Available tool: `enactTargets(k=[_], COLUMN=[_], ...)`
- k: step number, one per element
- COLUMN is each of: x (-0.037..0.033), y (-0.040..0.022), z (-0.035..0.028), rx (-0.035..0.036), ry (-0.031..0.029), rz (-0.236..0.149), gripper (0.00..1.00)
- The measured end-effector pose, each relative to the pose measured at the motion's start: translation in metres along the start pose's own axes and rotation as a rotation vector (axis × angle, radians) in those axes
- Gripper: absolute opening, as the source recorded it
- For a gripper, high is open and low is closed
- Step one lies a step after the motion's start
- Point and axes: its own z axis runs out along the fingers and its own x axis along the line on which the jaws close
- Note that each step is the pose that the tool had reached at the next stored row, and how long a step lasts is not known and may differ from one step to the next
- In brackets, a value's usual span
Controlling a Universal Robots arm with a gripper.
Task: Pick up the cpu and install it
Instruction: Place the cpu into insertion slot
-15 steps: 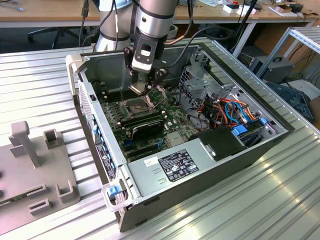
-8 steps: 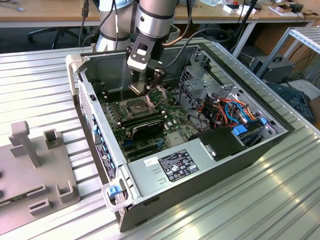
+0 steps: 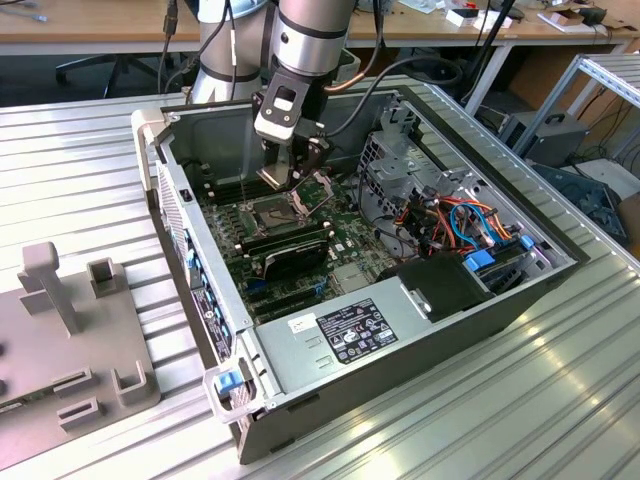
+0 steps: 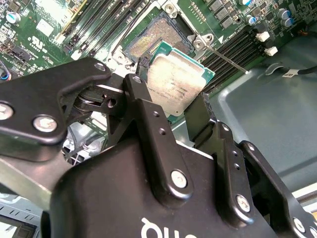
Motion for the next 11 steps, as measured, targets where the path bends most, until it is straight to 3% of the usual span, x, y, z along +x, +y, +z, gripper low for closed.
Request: enactTargets(k=[5,8,11], x=[0.0,0.0,0.0], y=[0.0,0.0,0.0], z=[0.0,0.0006,0.0014], rx=[-0.0001,-0.0015,-0.0039], ry=[0.0,0.0002,0.0005], rz=[0.003,0.048,0.127], gripper=[0.55,0.55,0.55])
